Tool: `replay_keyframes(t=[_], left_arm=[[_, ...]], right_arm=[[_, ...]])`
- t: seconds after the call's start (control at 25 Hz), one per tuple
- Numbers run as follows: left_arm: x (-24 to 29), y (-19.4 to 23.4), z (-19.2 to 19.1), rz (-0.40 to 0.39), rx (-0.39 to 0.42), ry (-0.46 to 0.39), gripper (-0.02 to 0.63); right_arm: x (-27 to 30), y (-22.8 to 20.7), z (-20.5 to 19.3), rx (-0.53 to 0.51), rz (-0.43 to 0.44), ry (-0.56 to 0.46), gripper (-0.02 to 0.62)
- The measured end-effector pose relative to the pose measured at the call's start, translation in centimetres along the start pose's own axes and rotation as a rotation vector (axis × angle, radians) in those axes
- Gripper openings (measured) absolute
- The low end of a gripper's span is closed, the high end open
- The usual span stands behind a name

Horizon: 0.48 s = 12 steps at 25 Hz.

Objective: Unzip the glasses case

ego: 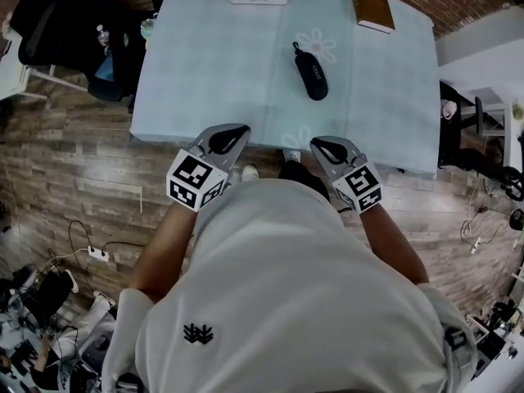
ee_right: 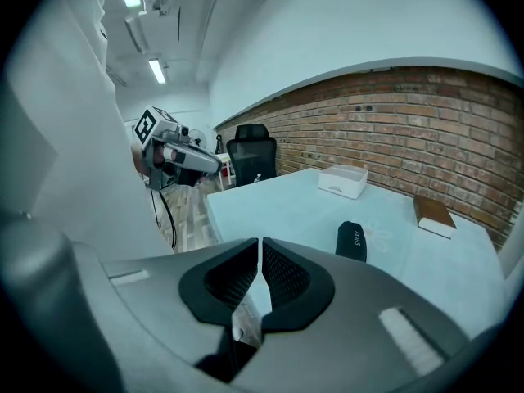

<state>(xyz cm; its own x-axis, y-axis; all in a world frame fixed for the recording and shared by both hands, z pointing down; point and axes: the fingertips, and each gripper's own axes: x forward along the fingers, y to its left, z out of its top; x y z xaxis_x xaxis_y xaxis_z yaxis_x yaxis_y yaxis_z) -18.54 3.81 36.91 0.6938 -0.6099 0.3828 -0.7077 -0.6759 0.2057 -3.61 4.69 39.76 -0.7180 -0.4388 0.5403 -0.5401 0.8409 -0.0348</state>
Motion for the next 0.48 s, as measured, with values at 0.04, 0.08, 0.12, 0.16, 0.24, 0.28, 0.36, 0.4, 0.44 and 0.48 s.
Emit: replay_keyframes(t=[0.04,0.08,0.12,0.16,0.24,0.28,0.36,0.4,0.44,0.48], left_arm=[[-0.4,-0.3,-0.1,0.001,0.013,0.004,0.057],[-0.7,-0.5,-0.2,0.003,0.029,0.009,0.057],[-1.0,-0.8,-0.3,0.003,0.039,0.009,0.057],[-1.3,-1.0,-0.3,-0.003,0.038,0.001,0.057],[-1.7,-1.5,-0.1,-0.03,-0.001,-0.037,0.057],[-2.0,-1.6,0.0,-0.039,-0.025,-0.052,0.057],[-2.5,-1.4,-0.3,-0.033,-0.044,-0.055,0.057],[-2.7,-1.3,-0.6,-0.026,-0.046,-0.053,0.057],[-3.0,-1.2,-0.7,-0.021,-0.05,-0.053,0.057],[-3.2,-1.1,-0.8,-0.018,-0.053,-0.054,0.057]], right_arm=[[-0.1,0.5,0.2,-0.002,0.002,-0.005,0.017],[-0.2,0.9,0.4,-0.006,0.005,-0.008,0.017],[-0.2,1.3,0.5,-0.012,0.007,-0.01,0.017],[-0.2,1.6,0.6,-0.017,0.01,-0.011,0.017],[-0.2,2.1,0.8,-0.023,0.017,-0.017,0.016],[-0.2,2.2,0.9,-0.025,0.018,-0.019,0.015],[-0.1,2.6,1.0,-0.032,0.018,-0.021,0.015],[-0.1,2.7,1.1,-0.036,0.017,-0.02,0.015],[-0.1,2.9,1.2,-0.04,0.016,-0.018,0.015],[-0.1,3.0,1.2,-0.044,0.015,-0.017,0.015]])
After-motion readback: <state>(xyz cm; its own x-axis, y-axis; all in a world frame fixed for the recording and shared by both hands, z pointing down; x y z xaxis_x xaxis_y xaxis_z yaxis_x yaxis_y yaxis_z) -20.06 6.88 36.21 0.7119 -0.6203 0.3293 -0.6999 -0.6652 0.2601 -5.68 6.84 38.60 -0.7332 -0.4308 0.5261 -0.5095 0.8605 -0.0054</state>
